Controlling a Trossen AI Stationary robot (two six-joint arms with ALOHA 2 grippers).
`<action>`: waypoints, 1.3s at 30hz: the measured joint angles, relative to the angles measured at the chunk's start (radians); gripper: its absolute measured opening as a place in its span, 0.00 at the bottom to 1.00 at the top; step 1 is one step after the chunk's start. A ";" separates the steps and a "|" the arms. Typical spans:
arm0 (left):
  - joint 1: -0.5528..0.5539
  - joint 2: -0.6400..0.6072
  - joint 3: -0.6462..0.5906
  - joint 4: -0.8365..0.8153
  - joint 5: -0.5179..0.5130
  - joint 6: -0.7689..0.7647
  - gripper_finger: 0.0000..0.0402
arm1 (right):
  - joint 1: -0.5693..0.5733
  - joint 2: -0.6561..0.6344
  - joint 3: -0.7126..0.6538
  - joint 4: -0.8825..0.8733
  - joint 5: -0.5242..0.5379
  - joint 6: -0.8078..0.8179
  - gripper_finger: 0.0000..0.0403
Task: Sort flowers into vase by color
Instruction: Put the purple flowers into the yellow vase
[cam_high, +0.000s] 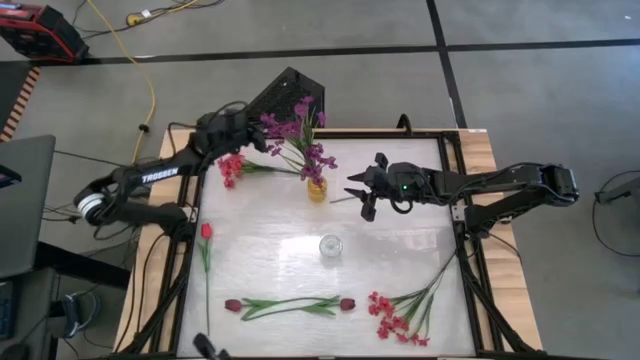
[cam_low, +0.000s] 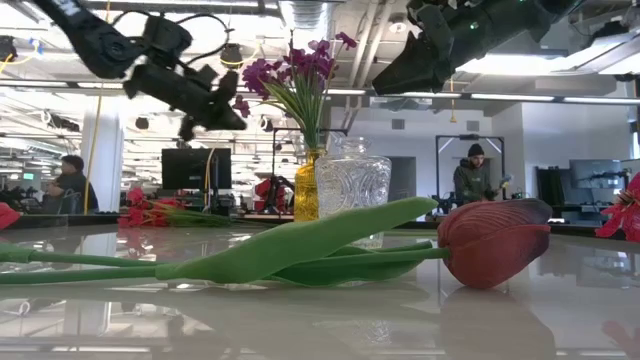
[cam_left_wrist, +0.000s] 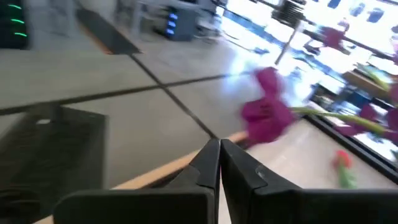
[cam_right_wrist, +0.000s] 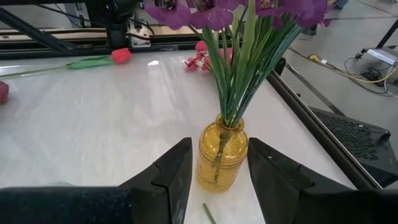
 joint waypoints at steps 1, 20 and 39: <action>-0.006 0.022 0.020 0.013 0.029 0.005 0.00 | 0.002 0.000 0.000 -0.001 0.000 0.002 0.45; -0.231 0.065 0.269 -0.220 0.331 0.307 0.00 | 0.015 0.000 0.000 -0.007 -0.002 0.006 0.45; -0.242 -0.361 0.243 -0.687 0.240 0.397 0.00 | 0.058 0.000 0.061 -0.286 -0.010 0.039 0.45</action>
